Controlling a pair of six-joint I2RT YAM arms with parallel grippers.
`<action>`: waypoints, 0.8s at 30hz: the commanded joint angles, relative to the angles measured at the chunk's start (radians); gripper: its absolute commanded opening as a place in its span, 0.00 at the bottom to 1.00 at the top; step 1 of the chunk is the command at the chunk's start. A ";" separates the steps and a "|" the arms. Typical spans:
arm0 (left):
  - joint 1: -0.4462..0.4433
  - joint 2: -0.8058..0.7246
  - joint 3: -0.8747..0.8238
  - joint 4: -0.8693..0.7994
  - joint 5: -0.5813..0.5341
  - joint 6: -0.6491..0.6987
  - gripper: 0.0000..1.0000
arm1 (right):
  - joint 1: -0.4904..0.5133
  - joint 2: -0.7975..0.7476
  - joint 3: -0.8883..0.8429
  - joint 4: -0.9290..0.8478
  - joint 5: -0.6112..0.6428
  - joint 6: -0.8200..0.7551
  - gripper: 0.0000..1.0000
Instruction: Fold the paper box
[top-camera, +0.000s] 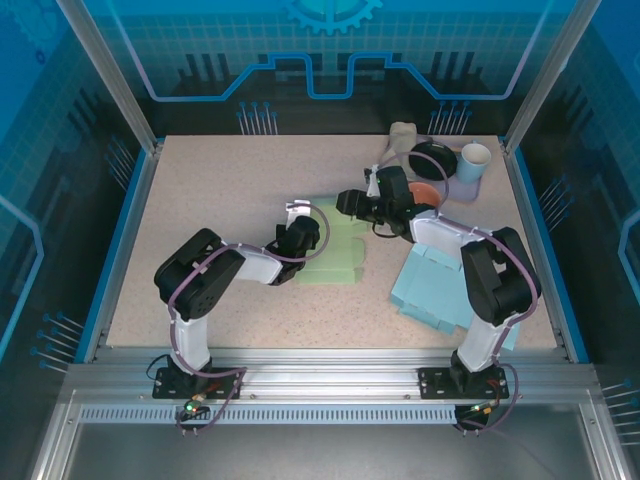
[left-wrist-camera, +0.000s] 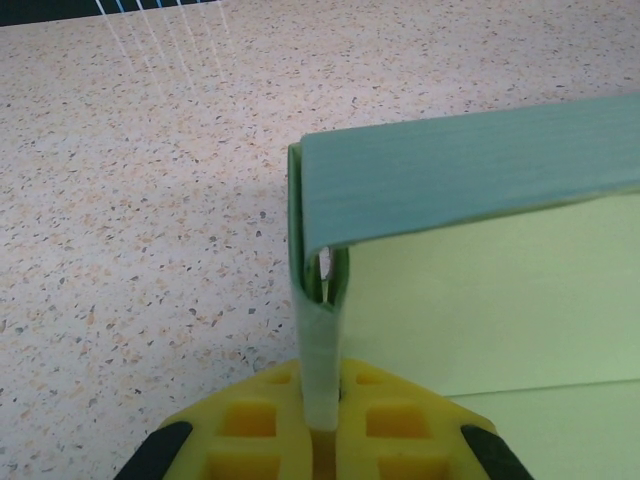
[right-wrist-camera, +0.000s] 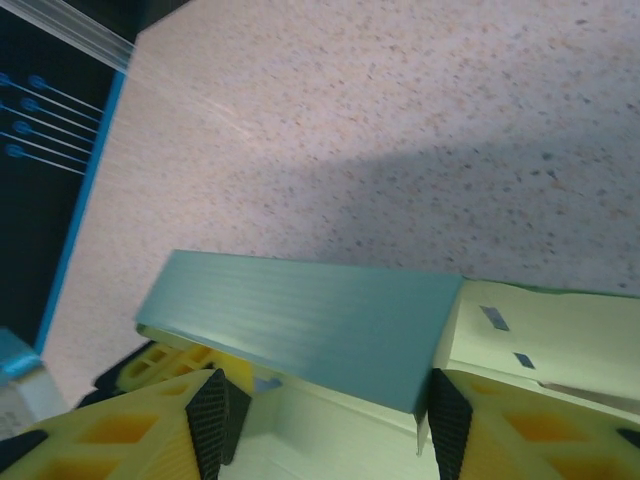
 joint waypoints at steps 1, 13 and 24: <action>-0.008 0.025 -0.002 -0.017 -0.003 0.031 0.08 | -0.010 0.020 0.008 0.123 -0.119 0.055 0.57; -0.007 0.033 0.029 -0.066 -0.036 0.008 0.08 | -0.030 -0.011 -0.091 0.086 0.012 0.019 0.56; -0.008 0.042 0.040 -0.077 -0.036 0.012 0.08 | -0.032 0.029 -0.162 0.086 0.166 -0.072 0.55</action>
